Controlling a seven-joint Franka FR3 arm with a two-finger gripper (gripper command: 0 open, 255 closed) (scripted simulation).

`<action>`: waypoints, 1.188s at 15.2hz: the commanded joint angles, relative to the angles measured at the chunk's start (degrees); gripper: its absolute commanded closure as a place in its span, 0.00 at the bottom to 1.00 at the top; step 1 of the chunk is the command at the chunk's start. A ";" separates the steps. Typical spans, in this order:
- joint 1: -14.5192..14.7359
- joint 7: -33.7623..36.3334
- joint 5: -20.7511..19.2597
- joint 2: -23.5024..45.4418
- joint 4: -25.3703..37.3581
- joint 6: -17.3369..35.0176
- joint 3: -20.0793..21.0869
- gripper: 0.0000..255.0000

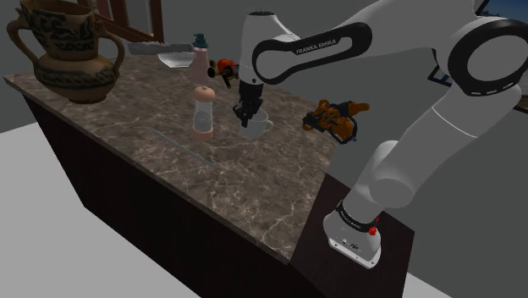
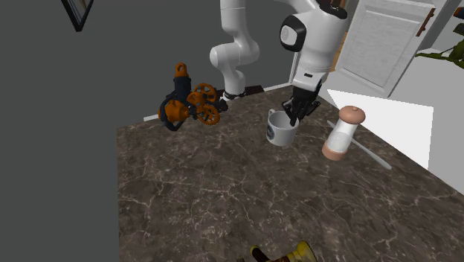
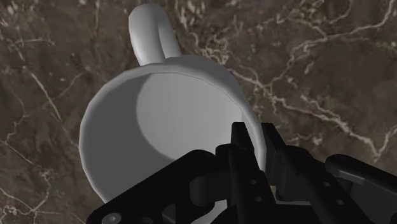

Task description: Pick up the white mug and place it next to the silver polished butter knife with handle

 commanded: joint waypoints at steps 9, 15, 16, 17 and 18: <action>-0.01 0.03 -0.04 0.23 -0.32 0.60 0.00 0.00; 0.08 -0.09 0.16 -1.07 2.32 -3.33 0.06 0.00; 0.12 -0.14 0.25 -1.60 3.74 -5.28 0.08 0.00; 0.15 -0.18 0.30 -1.96 4.92 -6.82 0.11 0.00; 0.15 -0.18 0.30 -1.96 4.92 -6.82 0.11 0.00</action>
